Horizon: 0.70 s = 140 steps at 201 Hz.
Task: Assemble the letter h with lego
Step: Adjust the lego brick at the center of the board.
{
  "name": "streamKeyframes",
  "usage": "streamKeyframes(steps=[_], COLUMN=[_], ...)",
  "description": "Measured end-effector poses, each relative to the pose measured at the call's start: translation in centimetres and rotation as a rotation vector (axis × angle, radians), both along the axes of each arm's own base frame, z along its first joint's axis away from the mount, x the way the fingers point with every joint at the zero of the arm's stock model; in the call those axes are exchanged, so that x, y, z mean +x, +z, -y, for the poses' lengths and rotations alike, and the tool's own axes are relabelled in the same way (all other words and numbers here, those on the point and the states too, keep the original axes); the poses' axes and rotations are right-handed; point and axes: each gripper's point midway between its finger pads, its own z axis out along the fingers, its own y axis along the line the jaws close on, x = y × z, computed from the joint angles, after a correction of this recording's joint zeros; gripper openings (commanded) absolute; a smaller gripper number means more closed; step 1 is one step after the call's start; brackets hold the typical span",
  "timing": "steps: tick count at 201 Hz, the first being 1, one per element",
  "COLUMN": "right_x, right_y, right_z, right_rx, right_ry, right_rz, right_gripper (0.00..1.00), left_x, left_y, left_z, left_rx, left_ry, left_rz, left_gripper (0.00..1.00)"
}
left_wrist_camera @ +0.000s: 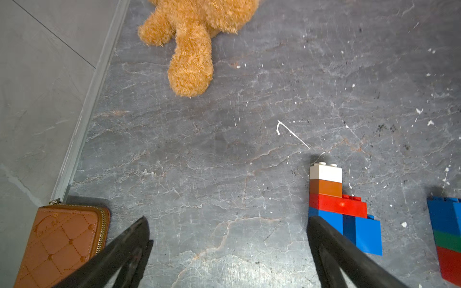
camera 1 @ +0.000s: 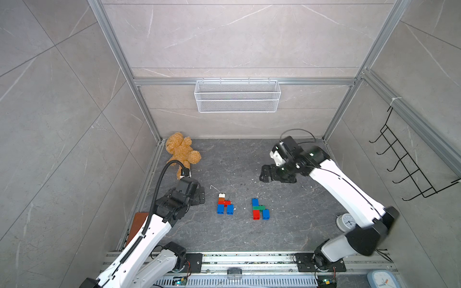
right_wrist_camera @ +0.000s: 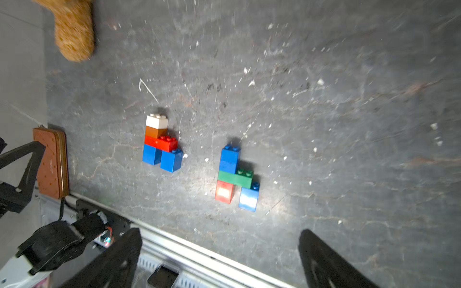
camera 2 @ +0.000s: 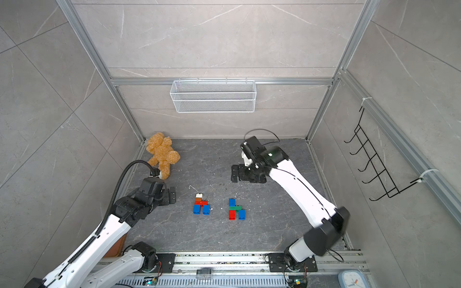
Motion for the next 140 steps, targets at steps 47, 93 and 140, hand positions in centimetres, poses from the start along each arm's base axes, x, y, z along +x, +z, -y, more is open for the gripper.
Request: streamKeyframes(steps=[47,93,140], right_x=[-1.7,0.5,4.2], right_y=[-3.8,-6.6,-5.8], right_z=[6.6,12.4,16.6], right_rx=[-0.137,-0.409,-0.572], right_ry=[-0.078,-0.234,-0.426], right_rz=[0.286,0.518,0.722], right_gripper=[1.0,1.0,1.0], left_x=[0.0,1.3,3.2], left_y=[-0.1,-1.0,-3.3], left_z=[-0.9,-1.5,-3.4], left_rx=[-0.017,0.05,0.194], left_ry=[0.044,0.067,0.116], left_rz=[0.096,0.146,0.153], left_gripper=[1.0,1.0,1.0])
